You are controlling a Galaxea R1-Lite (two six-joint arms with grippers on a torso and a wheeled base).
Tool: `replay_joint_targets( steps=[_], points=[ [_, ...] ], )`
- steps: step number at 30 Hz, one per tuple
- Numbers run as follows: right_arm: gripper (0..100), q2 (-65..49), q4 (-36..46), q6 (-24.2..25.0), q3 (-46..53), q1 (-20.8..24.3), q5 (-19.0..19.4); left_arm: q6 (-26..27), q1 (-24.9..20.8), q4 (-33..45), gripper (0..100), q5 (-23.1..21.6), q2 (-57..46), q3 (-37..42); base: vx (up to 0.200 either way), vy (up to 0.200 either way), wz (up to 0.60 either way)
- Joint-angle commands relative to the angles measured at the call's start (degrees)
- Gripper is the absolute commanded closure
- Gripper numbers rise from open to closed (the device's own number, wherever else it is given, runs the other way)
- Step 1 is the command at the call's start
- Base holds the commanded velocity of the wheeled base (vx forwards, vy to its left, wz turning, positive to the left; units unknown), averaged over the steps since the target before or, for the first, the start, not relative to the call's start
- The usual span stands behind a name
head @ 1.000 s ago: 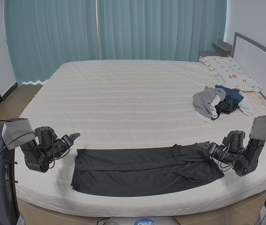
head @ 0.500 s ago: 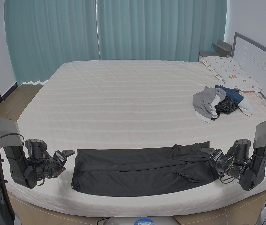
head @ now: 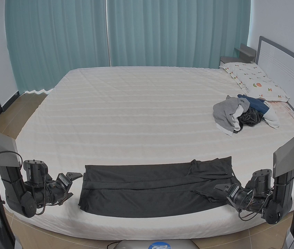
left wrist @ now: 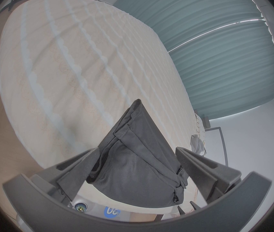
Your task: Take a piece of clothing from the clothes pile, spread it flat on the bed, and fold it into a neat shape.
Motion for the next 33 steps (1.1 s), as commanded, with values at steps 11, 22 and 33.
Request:
replay_joint_targets(
  steps=[11,22,33],
  points=[
    [0,2.6,-0.6,0.0,-0.2,8.5,-3.7,0.6,-1.9,-7.7,0,0.6,4.2,-0.7,0.000,0.000,0.00],
    [0,4.8,-0.6,-1.3,-7.1,8.8,-3.9,0.6,-2.2,-9.4,0,0.2,4.9,-1.0,0.000,0.000,0.00],
    [0,5.7,-0.6,-3.6,-9.3,8.7,-4.2,0.7,-3.9,-9.5,0,0.6,5.9,-2.3,0.000,0.000,0.00]
  ],
)
